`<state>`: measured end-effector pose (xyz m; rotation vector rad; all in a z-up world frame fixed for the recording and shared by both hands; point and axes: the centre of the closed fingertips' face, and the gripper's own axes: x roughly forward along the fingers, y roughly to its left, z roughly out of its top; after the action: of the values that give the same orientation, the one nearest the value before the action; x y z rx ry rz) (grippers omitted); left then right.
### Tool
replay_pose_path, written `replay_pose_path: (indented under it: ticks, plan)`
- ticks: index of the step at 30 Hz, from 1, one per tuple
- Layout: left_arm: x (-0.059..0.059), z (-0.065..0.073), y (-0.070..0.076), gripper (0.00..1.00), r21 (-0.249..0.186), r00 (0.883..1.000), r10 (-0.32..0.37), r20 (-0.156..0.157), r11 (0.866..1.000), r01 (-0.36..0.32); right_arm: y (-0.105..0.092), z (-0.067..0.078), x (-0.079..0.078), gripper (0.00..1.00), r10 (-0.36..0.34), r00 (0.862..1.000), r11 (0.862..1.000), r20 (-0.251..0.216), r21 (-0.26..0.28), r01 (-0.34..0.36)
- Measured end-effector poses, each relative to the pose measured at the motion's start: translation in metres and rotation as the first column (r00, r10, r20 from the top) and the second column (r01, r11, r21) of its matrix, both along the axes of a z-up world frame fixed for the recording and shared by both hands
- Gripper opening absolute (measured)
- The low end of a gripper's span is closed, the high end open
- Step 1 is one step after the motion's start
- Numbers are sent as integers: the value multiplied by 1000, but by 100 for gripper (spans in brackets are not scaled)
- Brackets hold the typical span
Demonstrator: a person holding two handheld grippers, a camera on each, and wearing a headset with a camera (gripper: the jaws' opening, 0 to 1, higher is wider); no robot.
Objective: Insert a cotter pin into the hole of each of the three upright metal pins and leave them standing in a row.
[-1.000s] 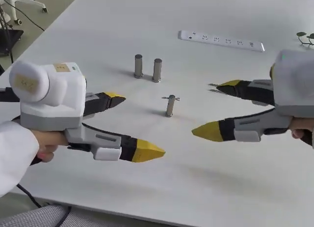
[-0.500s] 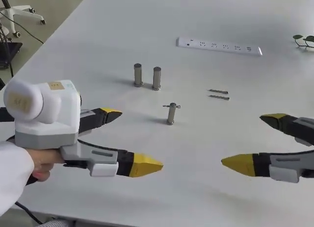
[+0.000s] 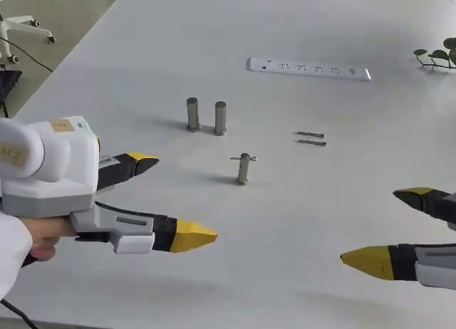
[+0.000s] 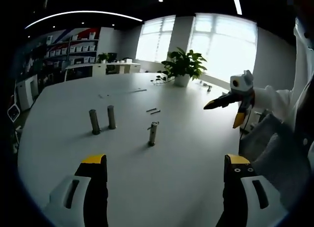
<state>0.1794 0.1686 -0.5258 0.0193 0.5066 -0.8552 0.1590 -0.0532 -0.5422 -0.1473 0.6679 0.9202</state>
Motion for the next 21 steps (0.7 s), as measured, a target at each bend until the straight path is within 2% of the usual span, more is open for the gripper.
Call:
replay_pose_path:
  ticks: [1, 4, 7, 9, 12, 14, 16, 17, 19, 20, 21]
  plan:
    - [4, 1, 2, 99, -3, 1000, 8, 5, 1000, -8, -1, 1, 0, 96, -4, 1000, 1000, 3, 0, 4]
    - [30, 4, 14, 98, -19, 996, 83, 27, 996, -82, -1, 4, 0, 96, -11, 1000, 1000, 3, 4, 11]
    - [49, 3, 23, 92, -1, 991, 130, 37, 992, -130, -3, 5, -1, 95, -15, 1000, 1000, 10, -4, 15]
    - [65, 3, 28, 90, 22, 988, 142, 56, 989, -144, -4, 6, -1, 95, -24, 1000, 1000, 14, 0, 24]
    - [90, 8, 34, 87, 14, 980, 191, 54, 981, -192, -4, 8, -2, 95, -34, 999, 999, 17, 5, 34]
    - [102, 11, 36, 81, -9, 974, 223, 35, 975, -223, -5, 7, -4, 94, -38, 999, 999, 15, 3, 38]
    - [116, 13, 36, 79, -3, 972, 228, 53, 974, -229, -5, 8, -6, 94, -48, 999, 999, 14, 10, 47]
    - [123, 13, 36, 79, 31, 974, 217, 73, 975, -219, -4, 8, -8, 94, -53, 999, 998, 13, 17, 52]
    - [131, 9, 34, 78, 81, 978, 187, 90, 978, -194, -4, 8, -11, 94, -54, 999, 998, 9, 22, 53]
    - [136, 7, 31, 77, 124, 982, 152, 109, 978, -165, -4, 7, -12, 94, -53, 999, 998, 7, 21, 53]
    - [141, 5, 27, 75, 150, 984, 133, 121, 977, -150, -4, 6, -13, 94, -50, 999, 999, 5, 18, 50]
